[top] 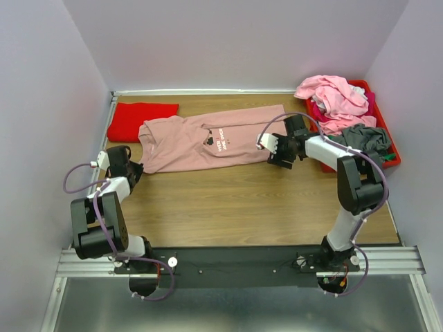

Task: Fold and stack the t-shirts
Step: Fold the tshirt

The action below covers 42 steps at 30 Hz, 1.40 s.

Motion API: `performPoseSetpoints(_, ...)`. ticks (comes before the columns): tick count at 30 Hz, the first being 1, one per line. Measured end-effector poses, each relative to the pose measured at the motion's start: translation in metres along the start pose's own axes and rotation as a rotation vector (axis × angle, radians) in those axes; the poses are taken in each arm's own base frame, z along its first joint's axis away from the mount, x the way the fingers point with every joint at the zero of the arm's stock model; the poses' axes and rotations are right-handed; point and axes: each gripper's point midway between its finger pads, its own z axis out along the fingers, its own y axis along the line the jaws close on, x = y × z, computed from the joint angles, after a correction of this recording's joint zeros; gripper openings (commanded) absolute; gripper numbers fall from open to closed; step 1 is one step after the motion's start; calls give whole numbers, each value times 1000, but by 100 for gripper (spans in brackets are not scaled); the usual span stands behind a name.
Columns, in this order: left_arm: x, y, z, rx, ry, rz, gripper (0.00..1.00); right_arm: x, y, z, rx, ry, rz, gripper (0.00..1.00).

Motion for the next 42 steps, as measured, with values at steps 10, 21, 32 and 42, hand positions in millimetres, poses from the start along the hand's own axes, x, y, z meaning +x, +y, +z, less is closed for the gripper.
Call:
performPoseSetpoints(10,0,0,1,4,5,13,4,17,-15,15,25,91,-72,56)
performPoseSetpoints(21,0,1,1,6,9,17,2,47,-7,10,36,177,-70,4)
performPoseSetpoints(32,-5,3,2,4,0,19,2,69,33,-16,8,219,-51,16)
performPoseSetpoints(42,-4,3,2,11,6,30,1,52,9,-21,37,140,-3,86)
